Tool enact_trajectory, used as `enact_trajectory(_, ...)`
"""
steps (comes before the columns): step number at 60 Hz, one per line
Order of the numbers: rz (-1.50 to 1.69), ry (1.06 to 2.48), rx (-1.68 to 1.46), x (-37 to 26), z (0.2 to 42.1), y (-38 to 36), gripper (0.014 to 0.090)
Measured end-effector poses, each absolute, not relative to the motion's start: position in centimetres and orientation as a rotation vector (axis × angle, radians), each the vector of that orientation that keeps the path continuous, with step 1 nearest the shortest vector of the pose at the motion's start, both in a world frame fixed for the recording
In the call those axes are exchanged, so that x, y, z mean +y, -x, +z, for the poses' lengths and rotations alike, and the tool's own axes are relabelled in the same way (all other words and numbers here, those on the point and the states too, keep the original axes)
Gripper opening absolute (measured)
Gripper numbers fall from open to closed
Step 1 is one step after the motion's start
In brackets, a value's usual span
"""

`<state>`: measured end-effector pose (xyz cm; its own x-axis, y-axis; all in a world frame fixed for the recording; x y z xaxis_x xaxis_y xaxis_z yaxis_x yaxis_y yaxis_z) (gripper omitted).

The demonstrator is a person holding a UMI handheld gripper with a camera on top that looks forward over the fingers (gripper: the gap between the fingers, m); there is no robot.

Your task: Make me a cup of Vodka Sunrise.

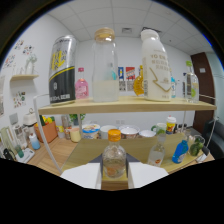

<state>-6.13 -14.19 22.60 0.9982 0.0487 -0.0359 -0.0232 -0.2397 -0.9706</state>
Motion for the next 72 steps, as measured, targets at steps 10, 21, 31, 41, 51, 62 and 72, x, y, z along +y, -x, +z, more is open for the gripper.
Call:
enact_trajectory(10, 0.098, 1.782, 0.003, -17.4, 24.1, 6.1, 0.035)
enact_trajectory(21, 0.099, 1.806, -0.002, -21.1, 21.8, 6.2, 0.035)
enact_trajectory(31, 0.104, 1.861, 0.01, -23.0, 17.4, 6.7, 0.035)
enact_trajectory(41, 0.092, 1.925, 0.043, -21.7, 11.8, 6.7, 0.0349)
enact_trajectory(51, 0.063, 1.998, 0.07, -20.2, 7.0, 6.5, 0.0348)
enact_trajectory(62, 0.047, 2.092, 0.038, -19.6, 3.2, 6.9, 0.0347)
enact_trajectory(72, 0.059, 2.135, 0.052, -19.9, 2.1, 6.9, 0.0354)
